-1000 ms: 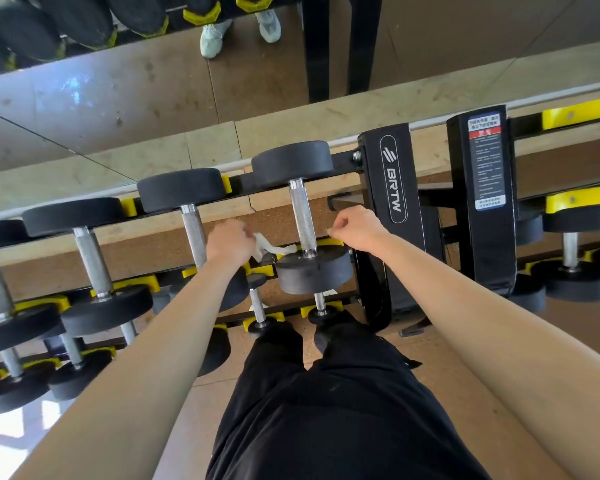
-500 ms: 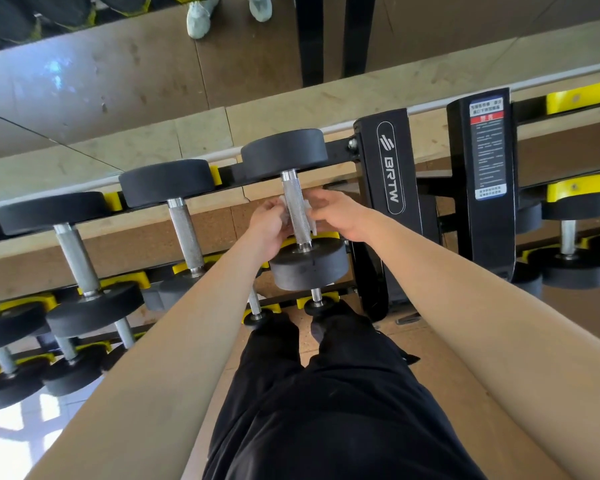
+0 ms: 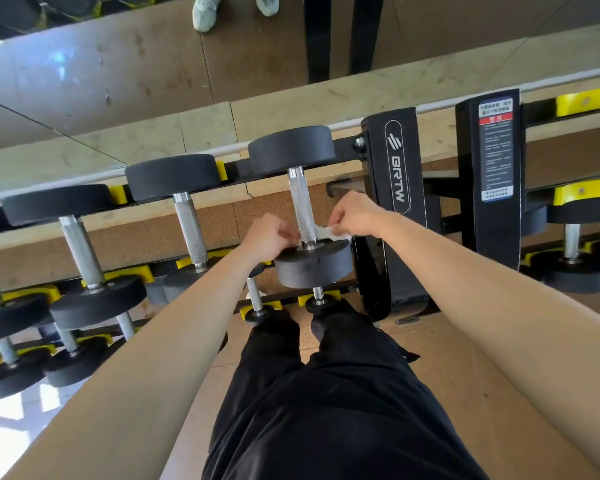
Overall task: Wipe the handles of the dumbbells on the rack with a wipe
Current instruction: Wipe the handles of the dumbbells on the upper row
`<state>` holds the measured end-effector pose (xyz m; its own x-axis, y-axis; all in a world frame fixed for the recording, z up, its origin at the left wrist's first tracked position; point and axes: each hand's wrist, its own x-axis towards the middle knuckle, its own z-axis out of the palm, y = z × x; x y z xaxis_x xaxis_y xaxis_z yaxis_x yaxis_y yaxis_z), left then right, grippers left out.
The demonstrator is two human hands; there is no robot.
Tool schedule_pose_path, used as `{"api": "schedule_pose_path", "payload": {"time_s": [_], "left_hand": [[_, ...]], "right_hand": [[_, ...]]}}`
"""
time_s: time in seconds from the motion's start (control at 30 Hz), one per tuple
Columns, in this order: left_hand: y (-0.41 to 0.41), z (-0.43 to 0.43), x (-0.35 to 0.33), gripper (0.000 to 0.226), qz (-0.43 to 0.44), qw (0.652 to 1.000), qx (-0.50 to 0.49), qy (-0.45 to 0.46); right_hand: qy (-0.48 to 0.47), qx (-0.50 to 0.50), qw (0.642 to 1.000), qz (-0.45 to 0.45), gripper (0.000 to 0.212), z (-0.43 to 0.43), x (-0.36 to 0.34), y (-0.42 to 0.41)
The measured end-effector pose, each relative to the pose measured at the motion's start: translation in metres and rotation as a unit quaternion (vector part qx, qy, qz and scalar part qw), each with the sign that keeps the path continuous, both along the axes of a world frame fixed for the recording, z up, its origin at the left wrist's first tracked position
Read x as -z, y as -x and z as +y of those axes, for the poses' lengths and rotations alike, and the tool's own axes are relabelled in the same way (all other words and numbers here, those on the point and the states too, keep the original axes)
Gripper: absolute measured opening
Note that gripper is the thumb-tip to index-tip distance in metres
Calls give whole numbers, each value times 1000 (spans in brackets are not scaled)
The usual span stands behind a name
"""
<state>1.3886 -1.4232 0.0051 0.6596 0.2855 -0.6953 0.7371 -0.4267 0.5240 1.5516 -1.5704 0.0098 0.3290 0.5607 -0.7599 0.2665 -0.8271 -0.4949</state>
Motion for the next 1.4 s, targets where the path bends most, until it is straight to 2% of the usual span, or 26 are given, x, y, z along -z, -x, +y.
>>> {"api": "schedule_pose_path", "payload": {"time_s": [0.1, 0.17, 0.27, 0.37, 0.47, 0.53, 0.63, 0.73, 0.83, 0.97, 1.07, 1.13, 1.23, 1.3, 1.33, 1.4], "left_hand": [[17, 17, -5, 7, 48, 998, 30, -9], [21, 26, -9, 11, 67, 997, 45, 5], [7, 16, -11, 21, 35, 997, 65, 18], [-7, -7, -5, 19, 31, 997, 69, 0], [-1, -3, -4, 26, 54, 998, -14, 16], [6, 9, -8, 32, 39, 995, -79, 38], [3, 13, -12, 29, 4, 987, -150, 64], [-17, 0, -9, 33, 12, 974, -214, 67], [-22, -2, -3, 27, 43, 966, -238, 95], [-15, 17, -14, 23, 0, 946, -307, 101], [-24, 21, -18, 23, -39, 932, -347, 98], [-39, 12, -19, 18, -58, 921, -366, 121], [-56, 2, -17, 14, -48, 906, -400, 128], [-54, 7, -18, 15, -49, 872, -460, 163], [-51, 12, -20, 17, -62, 840, -503, 195], [-44, 19, -26, 15, -82, 771, -578, 253]], "right_hand": [[-27, -67, 997, 2, 16, 10, -2, 21], [-26, -105, 994, -11, 16, 12, 0, 26], [16, -139, 990, -10, 13, 11, -3, 9], [65, -156, 986, -1, 20, 7, -9, -15], [37, -131, 991, 3, 18, 10, -11, -16], [10, -140, 990, -6, 15, 16, -8, -2], [-6, -127, 992, -21, 21, 20, -2, 14], [-25, -10, 1000, -10, 21, 12, -3, 3], [-60, 140, 988, -9, 19, 10, -3, -7], [-79, 200, 977, 11, 14, 34, -1, 16], [-68, 266, 961, 37, 19, 40, 1, 21], [-70, 368, 923, 88, 18, 38, 2, 10], [-93, 554, 810, 169, 12, 44, 1, -2], [-91, 597, 771, 201, 12, 56, 6, 4], [-91, 595, 770, 212, 15, 63, 8, 8], [-101, 551, 802, 207, 14, 73, 6, 13]]}}
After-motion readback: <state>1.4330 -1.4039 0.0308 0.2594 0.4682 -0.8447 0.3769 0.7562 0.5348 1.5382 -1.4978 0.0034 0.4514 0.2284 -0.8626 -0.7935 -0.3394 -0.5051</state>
